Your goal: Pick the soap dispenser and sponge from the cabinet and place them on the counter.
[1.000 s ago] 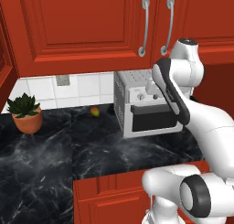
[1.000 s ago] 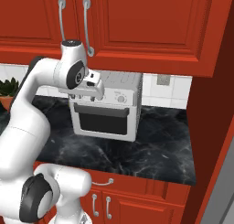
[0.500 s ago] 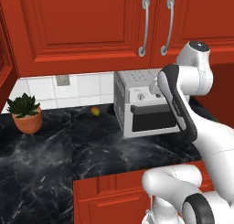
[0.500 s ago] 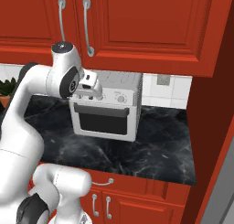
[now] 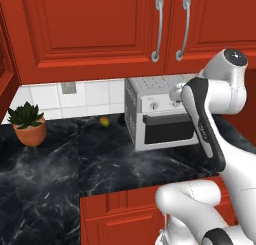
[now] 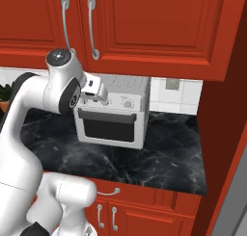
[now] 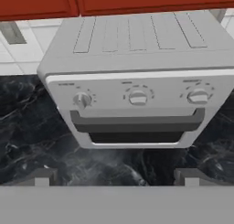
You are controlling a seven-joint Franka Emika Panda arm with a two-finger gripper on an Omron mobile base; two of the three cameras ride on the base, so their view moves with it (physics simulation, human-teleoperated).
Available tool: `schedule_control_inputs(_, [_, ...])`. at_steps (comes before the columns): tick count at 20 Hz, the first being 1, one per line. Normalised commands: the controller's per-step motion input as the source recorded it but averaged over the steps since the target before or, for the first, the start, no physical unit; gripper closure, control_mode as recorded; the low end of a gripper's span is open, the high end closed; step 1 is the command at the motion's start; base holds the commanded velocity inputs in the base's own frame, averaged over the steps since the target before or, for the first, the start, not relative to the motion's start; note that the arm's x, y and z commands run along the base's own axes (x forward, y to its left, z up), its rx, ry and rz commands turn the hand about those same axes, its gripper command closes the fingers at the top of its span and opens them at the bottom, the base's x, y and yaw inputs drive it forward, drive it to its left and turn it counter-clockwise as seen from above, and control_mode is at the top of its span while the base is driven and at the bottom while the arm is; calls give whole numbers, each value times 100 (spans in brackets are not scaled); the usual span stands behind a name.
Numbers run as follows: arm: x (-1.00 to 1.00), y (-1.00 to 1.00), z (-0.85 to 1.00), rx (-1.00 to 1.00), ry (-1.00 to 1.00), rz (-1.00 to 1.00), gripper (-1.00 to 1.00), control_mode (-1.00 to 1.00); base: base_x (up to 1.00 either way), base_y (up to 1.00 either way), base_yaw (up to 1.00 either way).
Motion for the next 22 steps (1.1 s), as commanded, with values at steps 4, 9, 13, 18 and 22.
schedule_control_inputs(4, [-22,-1,20,0,-19,0,-100,-100,0,0,0])
schedule_control_inputs(9, [-20,0,12,0,-26,0,-100,-100,0,0,0])
schedule_control_inputs(13, [-28,0,17,0,-27,0,-100,-100,0,0,0])
schedule_control_inputs(18, [-33,0,19,0,-23,0,-100,-100,0,0,0])
schedule_control_inputs(22, [-23,0,23,0,-18,0,-100,-100,0,0,0])
